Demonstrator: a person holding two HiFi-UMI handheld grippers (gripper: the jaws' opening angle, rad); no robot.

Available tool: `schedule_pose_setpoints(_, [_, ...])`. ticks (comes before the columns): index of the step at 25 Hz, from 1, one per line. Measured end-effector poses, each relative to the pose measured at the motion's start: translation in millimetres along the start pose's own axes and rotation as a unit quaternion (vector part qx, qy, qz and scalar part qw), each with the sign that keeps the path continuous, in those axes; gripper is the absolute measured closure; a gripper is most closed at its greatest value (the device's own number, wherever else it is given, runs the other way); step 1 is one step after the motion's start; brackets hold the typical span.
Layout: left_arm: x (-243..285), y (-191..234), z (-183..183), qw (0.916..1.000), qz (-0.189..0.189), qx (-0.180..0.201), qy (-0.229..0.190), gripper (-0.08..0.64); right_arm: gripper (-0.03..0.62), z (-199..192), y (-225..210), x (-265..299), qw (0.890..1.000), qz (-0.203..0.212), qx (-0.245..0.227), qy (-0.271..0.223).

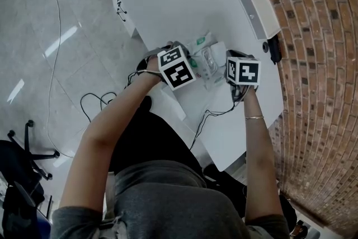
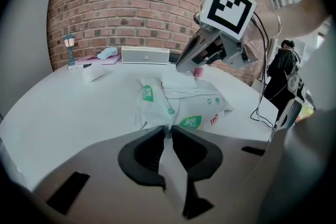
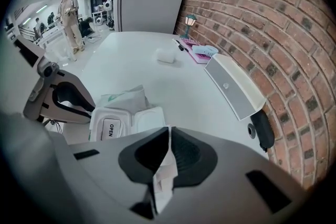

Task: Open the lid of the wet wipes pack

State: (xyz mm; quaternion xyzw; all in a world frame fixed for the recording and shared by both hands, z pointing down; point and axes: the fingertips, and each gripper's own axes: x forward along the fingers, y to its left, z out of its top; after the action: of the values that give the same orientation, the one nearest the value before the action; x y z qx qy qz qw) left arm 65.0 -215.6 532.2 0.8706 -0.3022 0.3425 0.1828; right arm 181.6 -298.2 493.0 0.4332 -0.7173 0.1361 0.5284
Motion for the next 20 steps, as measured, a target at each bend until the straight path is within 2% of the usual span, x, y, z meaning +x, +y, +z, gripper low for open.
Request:
schedule_pose_setpoints(10, [0.4,-0.3,0.0,1.0000,-0.002,0.000,0.000,0.495,0.584,-14.2,1.6,13.5,0.999,-0.029,-0.011,0.018])
schedule_pose_setpoints(20, [-1.9,0.9,-2.5,1.0000,-0.010,-0.001,-0.001,0.495,0.584,-6.2,3.4,-9.1,0.997,-0.019,0.061,-0.048])
